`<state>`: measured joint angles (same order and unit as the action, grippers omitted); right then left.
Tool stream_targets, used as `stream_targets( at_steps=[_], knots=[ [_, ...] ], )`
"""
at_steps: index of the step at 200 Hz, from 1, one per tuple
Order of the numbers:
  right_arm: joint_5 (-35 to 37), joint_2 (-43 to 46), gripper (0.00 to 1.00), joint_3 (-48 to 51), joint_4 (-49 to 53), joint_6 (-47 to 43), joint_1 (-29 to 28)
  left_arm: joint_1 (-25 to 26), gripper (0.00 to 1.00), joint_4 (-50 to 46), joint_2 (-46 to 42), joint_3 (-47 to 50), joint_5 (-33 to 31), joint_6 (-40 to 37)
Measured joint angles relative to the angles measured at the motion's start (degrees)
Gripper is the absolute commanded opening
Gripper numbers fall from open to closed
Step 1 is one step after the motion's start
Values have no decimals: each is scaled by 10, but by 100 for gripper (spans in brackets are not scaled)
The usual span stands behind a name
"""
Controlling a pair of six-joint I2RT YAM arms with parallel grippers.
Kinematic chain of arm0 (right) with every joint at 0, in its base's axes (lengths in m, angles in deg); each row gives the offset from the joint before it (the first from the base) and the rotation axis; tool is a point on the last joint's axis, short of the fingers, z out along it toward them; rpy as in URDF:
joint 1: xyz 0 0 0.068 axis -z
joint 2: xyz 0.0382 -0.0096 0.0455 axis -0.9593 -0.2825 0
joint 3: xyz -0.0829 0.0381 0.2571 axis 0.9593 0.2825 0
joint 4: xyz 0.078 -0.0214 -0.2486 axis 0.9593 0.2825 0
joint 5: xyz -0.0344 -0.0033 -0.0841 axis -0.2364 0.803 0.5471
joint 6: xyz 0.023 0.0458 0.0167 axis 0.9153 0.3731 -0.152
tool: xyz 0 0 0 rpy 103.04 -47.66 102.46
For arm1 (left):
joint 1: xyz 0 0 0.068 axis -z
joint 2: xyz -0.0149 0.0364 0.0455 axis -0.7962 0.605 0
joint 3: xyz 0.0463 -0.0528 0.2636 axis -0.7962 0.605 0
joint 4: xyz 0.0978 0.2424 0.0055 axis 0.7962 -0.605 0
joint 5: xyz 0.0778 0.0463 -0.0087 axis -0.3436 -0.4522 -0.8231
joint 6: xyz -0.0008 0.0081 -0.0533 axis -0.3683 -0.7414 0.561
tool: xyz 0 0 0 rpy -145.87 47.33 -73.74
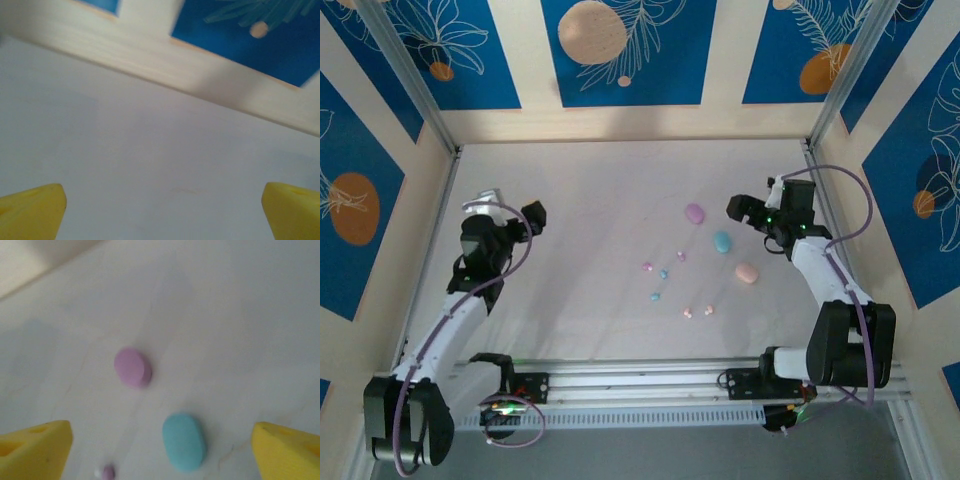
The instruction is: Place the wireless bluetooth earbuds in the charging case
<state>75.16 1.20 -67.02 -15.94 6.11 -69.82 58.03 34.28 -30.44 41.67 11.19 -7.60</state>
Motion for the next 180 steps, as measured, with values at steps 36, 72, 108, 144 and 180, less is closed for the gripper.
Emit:
stream_targets(
  at_steps=[36,72,108,144,180],
  knots=[
    [-2,-33,80,-31,104,-11,-16,36,100,-34,63,-7,109,69],
    [25,-99,78,-79,165,-42,-43,112,100,-61,66,-7,132,77],
    [70,-171,78,-128,208,-75,-73,154,100,-83,66,-19,132,76],
    [95,-234,77,-181,235,-105,-88,167,100,-86,66,-25,131,70],
    [112,-273,73,-203,250,-127,-102,171,100,-88,66,-25,129,70]
  ],
)
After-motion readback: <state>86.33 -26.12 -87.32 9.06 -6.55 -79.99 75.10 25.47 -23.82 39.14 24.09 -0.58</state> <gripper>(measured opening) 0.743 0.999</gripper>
